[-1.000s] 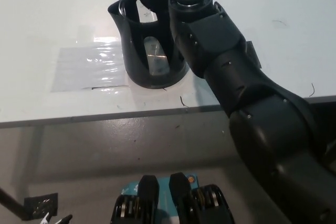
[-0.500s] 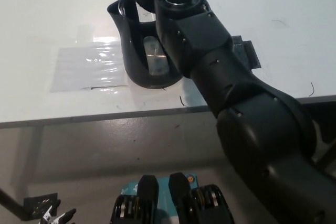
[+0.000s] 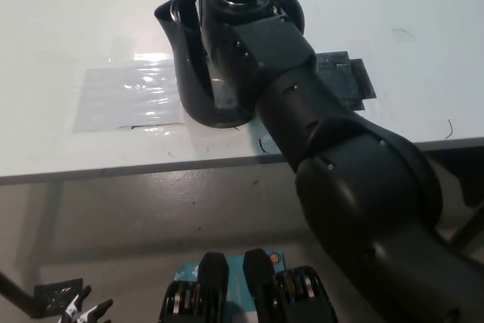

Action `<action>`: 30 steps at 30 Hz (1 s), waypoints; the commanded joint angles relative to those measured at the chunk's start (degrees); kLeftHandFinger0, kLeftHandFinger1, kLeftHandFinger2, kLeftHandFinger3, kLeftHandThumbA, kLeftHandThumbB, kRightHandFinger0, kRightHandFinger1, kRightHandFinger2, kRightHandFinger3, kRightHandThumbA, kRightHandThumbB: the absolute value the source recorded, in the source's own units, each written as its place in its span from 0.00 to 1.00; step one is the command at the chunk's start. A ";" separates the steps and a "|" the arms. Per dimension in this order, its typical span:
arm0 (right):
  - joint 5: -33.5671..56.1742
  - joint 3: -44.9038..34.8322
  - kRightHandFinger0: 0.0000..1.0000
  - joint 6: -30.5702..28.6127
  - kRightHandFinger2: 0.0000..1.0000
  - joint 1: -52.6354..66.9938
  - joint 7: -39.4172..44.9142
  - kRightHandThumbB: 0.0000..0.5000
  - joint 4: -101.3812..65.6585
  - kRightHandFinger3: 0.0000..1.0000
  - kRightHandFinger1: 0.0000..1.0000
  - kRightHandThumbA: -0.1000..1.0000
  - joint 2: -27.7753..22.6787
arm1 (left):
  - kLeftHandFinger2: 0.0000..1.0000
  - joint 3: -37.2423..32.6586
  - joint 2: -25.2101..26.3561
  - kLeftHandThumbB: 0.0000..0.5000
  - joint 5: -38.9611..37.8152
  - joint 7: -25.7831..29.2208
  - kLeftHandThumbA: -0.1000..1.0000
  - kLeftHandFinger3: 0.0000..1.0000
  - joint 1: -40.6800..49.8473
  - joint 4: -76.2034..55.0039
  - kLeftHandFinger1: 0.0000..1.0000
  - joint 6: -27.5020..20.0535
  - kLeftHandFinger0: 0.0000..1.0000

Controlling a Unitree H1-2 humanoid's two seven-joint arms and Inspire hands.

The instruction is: The robot uses its right hand to push down on the lid of a kettle kept in the middle of the desk to close it

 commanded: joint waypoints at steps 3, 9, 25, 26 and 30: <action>1.09 -0.44 1.00 -4.86 1.00 1.40 1.01 0.16 0.13 0.92 1.00 0.31 1.97 | 0.81 0.14 0.48 0.58 -0.11 -0.23 0.34 1.00 1.76 -2.81 0.99 -0.37 1.00; 2.58 -1.76 1.00 -8.24 1.00 8.96 3.70 0.13 0.37 1.00 1.00 0.27 2.05 | 0.84 0.21 0.56 0.60 -0.93 -0.58 0.33 1.00 1.61 -3.25 1.00 0.43 1.00; -0.70 2.53 1.00 -14.56 1.00 15.57 8.23 0.12 0.44 1.00 1.00 0.47 1.18 | 0.87 0.66 0.06 0.59 -0.86 -0.26 0.35 1.00 1.94 -3.17 1.00 -0.30 1.00; -1.23 3.08 1.00 -14.69 1.00 15.50 7.98 0.12 -0.23 1.00 1.00 0.48 1.02 | 0.87 0.70 0.04 0.59 -0.98 -0.28 0.35 1.00 1.94 -3.21 1.00 -0.17 1.00; -4.61 8.22 1.00 -15.40 1.00 18.97 11.30 0.10 -19.95 1.00 1.00 0.50 0.64 | 0.86 1.88 0.92 0.58 -1.65 -0.50 0.33 1.00 2.87 -3.92 1.00 0.24 1.00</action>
